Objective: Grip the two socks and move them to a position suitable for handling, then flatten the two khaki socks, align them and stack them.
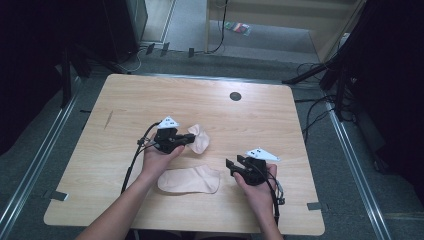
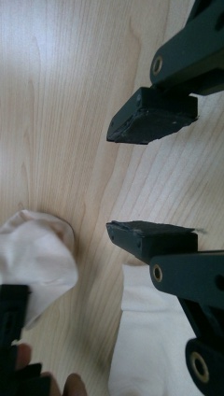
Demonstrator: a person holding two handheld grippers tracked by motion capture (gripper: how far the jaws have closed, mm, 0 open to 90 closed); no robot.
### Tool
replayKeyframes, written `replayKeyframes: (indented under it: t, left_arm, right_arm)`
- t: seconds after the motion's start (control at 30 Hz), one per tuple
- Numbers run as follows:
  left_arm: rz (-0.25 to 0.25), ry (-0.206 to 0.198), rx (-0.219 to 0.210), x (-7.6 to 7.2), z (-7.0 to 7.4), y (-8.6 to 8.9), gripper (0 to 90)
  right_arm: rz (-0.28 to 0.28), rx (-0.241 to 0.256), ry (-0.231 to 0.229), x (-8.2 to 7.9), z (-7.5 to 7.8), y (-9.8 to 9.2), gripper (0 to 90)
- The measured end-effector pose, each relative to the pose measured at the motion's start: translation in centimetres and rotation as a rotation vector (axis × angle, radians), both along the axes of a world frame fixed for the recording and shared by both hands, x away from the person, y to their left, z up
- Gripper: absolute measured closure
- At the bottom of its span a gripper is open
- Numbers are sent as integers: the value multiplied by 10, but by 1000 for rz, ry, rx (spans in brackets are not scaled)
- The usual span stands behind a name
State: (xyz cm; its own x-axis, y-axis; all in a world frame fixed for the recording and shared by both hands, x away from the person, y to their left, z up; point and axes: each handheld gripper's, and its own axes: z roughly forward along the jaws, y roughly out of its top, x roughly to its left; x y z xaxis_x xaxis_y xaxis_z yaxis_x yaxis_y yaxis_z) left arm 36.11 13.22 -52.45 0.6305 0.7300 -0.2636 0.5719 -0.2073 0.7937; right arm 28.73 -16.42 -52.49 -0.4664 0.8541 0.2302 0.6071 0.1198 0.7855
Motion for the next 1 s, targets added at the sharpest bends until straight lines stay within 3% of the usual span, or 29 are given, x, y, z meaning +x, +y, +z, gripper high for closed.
replayKeyframes:
  t: [0.07, 0.1, 0.27, 0.33, 0.43, 0.57, 0.7, 0.87, 1.0]
  left_arm:
    - [-3, 27, 19, 3, -5, 3, 849]
    - [5, 34, 22, 3, -6, 4, 768]
    - [60, -26, -17, 2, -8, 16, 454]
    - [90, -55, -30, 0, -10, 24, 433]
    - [129, -94, -66, -3, -14, 36, 411]
    - [161, -127, -107, -7, -19, 49, 403]
    - [163, -131, -155, -8, -22, 55, 398]
    - [163, -97, -227, -8, -27, 61, 401]
    - [174, -102, -233, -11, -27, 62, 404]
  right_arm:
    - [-5, 4, -4, 1, -1, 0, 503]
    - [-9, 20, -2, 2, -1, 1, 506]
    - [0, 24, -16, 8, 6, 16, 507]
    - [17, 28, -35, 13, 11, 25, 521]
    - [66, -8, -60, 23, 21, 46, 562]
    - [136, -39, -55, 40, 23, 71, 612]
    - [147, -71, -38, 59, 18, 86, 602]
    - [128, -139, 27, 78, 2, 94, 541]
    - [126, -177, 37, 80, -7, 97, 598]
